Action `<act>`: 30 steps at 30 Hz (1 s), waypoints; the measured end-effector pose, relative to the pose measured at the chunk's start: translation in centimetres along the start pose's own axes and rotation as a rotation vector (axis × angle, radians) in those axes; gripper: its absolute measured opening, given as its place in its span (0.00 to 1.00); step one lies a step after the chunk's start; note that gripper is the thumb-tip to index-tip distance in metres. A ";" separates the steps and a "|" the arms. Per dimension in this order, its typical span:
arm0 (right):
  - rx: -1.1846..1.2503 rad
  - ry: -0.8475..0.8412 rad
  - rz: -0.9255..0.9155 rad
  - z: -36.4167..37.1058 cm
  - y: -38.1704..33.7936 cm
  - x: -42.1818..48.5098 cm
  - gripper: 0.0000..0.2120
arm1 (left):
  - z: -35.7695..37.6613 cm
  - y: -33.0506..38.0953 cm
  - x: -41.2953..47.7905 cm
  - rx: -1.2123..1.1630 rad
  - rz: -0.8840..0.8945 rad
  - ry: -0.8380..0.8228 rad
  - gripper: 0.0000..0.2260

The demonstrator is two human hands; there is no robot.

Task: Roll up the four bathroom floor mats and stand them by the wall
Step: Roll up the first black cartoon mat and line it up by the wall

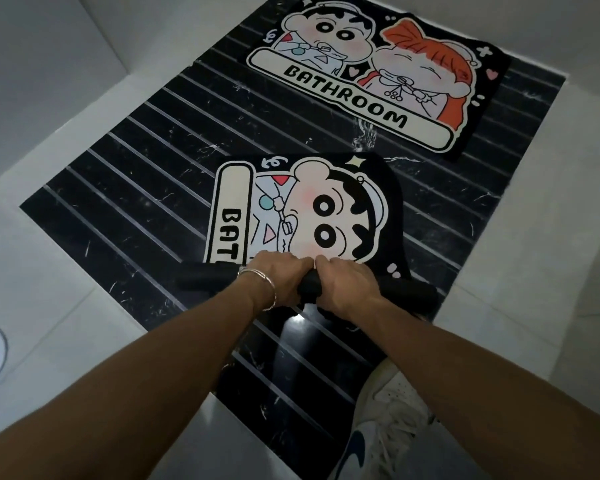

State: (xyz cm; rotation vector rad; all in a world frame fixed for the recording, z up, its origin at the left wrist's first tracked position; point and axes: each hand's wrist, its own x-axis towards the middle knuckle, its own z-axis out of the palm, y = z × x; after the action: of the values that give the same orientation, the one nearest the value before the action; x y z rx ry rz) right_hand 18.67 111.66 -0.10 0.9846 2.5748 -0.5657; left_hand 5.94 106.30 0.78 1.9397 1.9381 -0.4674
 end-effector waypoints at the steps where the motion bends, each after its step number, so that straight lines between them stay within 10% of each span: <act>1: 0.055 -0.043 0.024 -0.1 0.0 0.1 0.18 | 0.1 0.0 -0.2 0.038 0.015 0.028 0.22; 30: 0.098 -0.147 0.002 -0.5 0.3 0.0 0.22 | 1.5 0.7 -1.0 0.119 0.028 0.155 0.24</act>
State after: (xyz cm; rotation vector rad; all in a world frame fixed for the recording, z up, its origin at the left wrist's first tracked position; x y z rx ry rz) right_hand 18.81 112.15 0.29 0.9392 2.4365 -0.7408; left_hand 6.68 104.68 -0.03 2.1331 2.0154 -0.4461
